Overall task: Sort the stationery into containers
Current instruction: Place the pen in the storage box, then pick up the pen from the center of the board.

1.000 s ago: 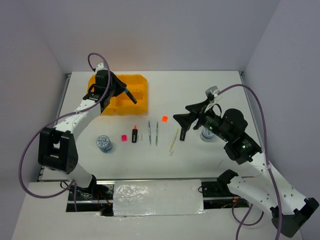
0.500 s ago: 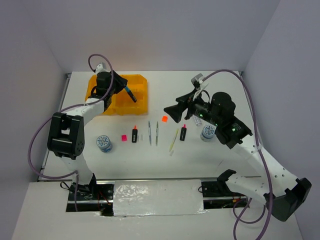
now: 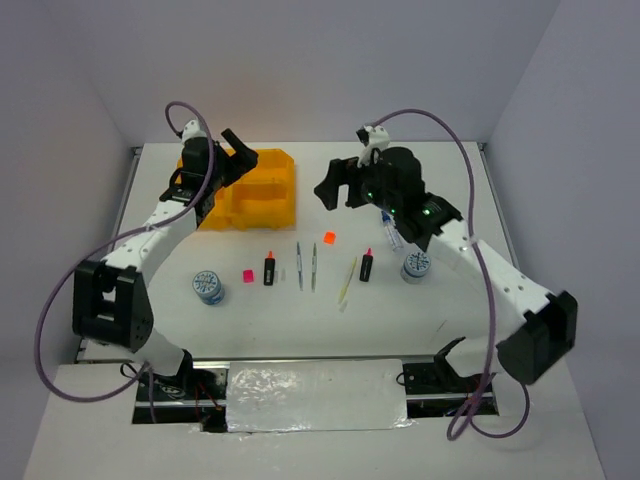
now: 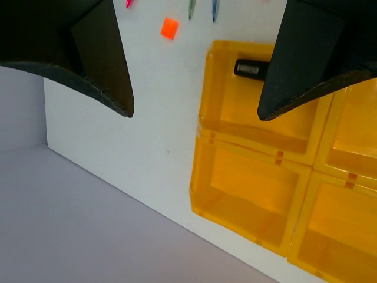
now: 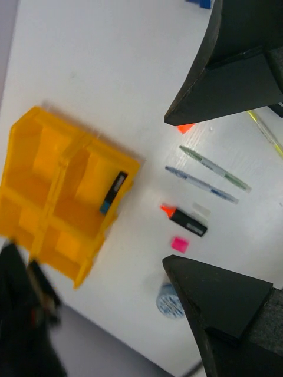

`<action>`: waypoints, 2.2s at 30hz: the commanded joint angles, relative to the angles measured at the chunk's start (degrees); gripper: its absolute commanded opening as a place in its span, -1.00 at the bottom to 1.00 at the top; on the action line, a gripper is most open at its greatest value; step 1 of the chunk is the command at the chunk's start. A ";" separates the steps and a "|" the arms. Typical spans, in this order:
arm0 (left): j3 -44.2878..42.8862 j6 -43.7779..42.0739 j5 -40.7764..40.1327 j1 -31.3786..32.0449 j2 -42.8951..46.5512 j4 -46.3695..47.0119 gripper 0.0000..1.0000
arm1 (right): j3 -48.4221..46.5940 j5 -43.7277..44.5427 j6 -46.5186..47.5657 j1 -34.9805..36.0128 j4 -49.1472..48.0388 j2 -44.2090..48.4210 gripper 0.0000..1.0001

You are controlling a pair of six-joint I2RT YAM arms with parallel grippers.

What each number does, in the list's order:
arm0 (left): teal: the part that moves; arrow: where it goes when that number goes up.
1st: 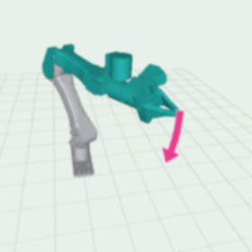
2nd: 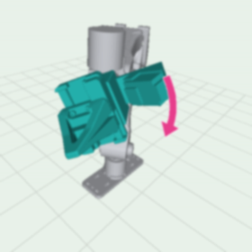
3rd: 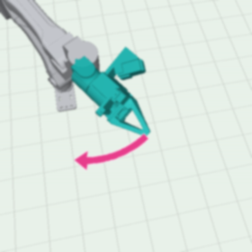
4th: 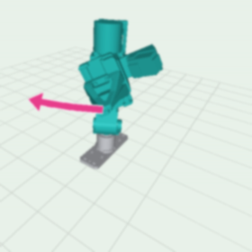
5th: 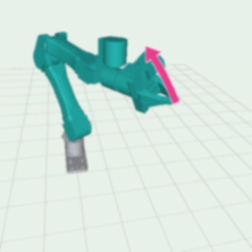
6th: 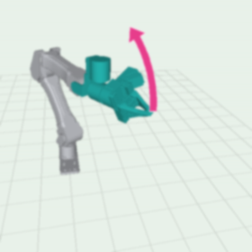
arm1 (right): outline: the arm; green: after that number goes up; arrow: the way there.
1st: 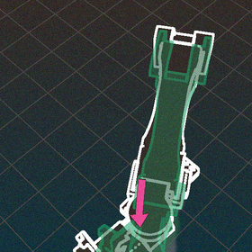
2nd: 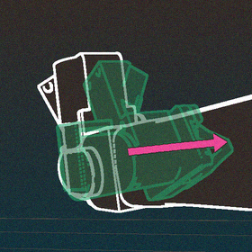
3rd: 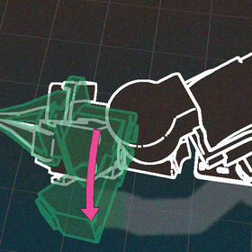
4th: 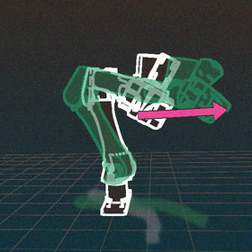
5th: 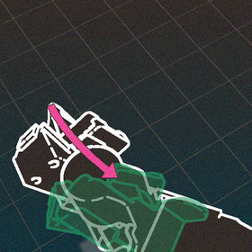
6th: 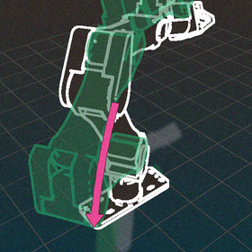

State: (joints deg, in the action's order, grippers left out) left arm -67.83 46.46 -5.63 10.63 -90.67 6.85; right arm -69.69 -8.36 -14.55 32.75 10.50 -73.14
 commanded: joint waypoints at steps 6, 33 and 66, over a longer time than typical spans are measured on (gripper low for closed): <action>0.21 -8.92 -8.53 9.14 19.72 -25.13 0.96 | -5.19 24.26 -12.43 -0.41 12.25 -11.83 0.99; 12.55 -8.75 -17.14 24.35 4.03 -24.35 0.35 | 13.70 22.25 -18.33 -0.15 8.40 6.70 0.97; 15.19 -6.73 -17.75 22.94 -5.92 -20.74 0.08 | 14.58 18.20 -15.51 0.56 6.37 5.47 0.93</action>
State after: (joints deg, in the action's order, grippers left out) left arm -53.04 38.22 -22.13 33.80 -95.72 -14.79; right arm -54.37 9.78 -30.81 32.86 19.27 -68.18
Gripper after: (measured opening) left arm 0.541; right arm 0.969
